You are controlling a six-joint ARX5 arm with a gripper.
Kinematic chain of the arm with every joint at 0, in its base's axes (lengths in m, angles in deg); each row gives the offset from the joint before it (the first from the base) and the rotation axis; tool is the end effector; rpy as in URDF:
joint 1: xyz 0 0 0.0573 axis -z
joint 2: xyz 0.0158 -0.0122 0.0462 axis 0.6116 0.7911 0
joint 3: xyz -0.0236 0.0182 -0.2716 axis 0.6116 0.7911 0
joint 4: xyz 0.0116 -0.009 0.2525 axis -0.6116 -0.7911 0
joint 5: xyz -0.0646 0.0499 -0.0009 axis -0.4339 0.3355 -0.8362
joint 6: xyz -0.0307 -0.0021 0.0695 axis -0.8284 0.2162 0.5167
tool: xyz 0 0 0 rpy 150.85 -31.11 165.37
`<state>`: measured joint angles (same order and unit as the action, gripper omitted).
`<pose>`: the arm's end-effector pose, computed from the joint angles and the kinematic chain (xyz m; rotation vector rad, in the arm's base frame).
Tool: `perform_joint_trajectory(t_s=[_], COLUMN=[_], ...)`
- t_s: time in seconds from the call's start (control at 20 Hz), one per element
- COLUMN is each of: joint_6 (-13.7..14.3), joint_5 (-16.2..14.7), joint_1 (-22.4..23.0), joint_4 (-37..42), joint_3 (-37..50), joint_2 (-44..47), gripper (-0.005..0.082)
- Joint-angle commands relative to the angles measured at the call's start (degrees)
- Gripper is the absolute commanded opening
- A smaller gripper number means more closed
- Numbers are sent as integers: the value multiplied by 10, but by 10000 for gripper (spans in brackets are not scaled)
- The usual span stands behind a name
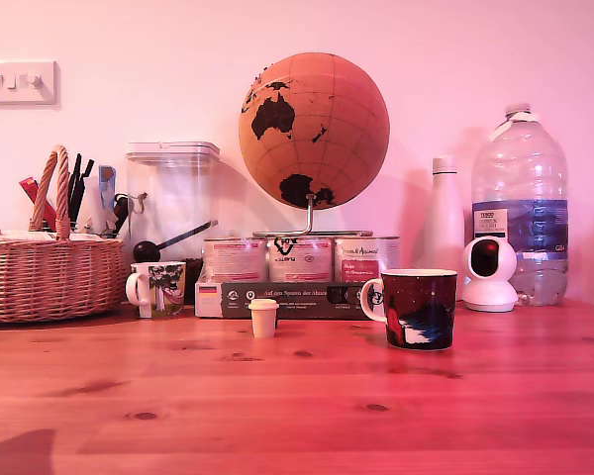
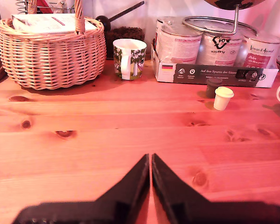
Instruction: Pick up the coffee capsules on the table and drop them inside the coffee cup
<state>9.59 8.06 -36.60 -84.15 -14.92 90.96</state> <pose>0.1211 -0.0146 0.1549 -0.1450 0.2478 -0.2050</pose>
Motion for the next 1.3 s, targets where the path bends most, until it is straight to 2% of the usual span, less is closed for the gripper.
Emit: perform_joint_trajectory(t_s=[0.0,0.3,0.4,0.5,0.55,0.9,1.25], joint_6=[-4,-4,-4,-5,-13,-36,-44], joint_5=[0,-3,-17,-18,-19,-66,-76], joint_1=[2,2,2,2,2,3,44], joint_4=[15,15,20,29,34,61,79], joint_3=[10,10,10,10,10,6,-22], joint_2=[-36,-36,-36,-36,-36,-34,42], gripper=[-24,-24,-24,-24,-24,-24,-24])
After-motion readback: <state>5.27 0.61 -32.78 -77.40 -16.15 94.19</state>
